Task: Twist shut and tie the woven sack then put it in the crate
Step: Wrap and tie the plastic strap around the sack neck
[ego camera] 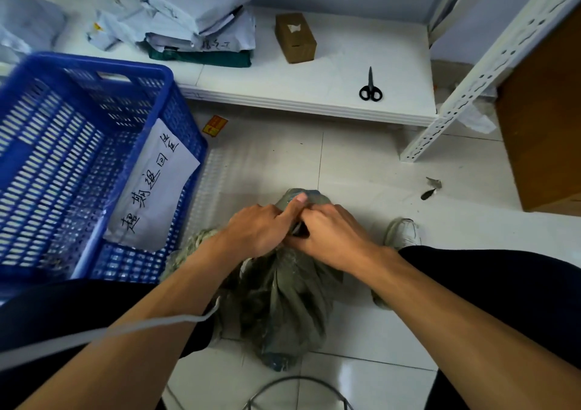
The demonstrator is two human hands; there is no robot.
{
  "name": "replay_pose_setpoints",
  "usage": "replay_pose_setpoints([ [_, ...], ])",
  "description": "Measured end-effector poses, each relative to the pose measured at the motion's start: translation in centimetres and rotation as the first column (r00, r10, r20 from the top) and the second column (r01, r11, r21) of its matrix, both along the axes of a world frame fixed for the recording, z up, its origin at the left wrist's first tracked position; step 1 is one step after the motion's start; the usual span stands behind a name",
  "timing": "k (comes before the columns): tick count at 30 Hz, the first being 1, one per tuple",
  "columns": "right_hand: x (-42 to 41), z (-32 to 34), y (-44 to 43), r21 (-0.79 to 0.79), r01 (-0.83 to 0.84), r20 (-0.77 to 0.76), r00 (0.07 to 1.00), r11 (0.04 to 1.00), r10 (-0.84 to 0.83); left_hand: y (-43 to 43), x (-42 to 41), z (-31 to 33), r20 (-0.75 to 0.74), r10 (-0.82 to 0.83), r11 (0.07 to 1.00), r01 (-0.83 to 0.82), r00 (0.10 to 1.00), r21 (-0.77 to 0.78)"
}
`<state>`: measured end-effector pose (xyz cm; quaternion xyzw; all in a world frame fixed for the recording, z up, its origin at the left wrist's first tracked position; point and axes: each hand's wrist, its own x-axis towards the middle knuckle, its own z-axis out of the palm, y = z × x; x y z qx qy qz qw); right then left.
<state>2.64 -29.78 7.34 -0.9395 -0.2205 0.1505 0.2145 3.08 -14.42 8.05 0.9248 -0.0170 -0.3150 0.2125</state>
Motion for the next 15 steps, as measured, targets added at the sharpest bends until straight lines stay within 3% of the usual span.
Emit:
replay_pose_setpoints([
  [7, 0.7, 0.3, -0.6, 0.082, 0.079, -0.092, 0.993, 0.993, -0.071, 0.5, 0.6, -0.5, -0.001, 0.083, 0.987, -0.082, 0.997, -0.141],
  [11, 1.0, 1.0, -0.8, 0.132, 0.182, -0.295, 0.946, 0.974, -0.137, 0.9, 0.4, -0.4, 0.007, 0.087, 0.971, -0.084, 0.996, -0.222],
  [15, 1.3, 1.1, -1.5, 0.246, 0.272, -0.544, 0.833, 0.93, -0.1, 1.0, 0.6, -0.5, 0.044, 0.073, 0.976, -0.062, 0.996, -0.209],
])
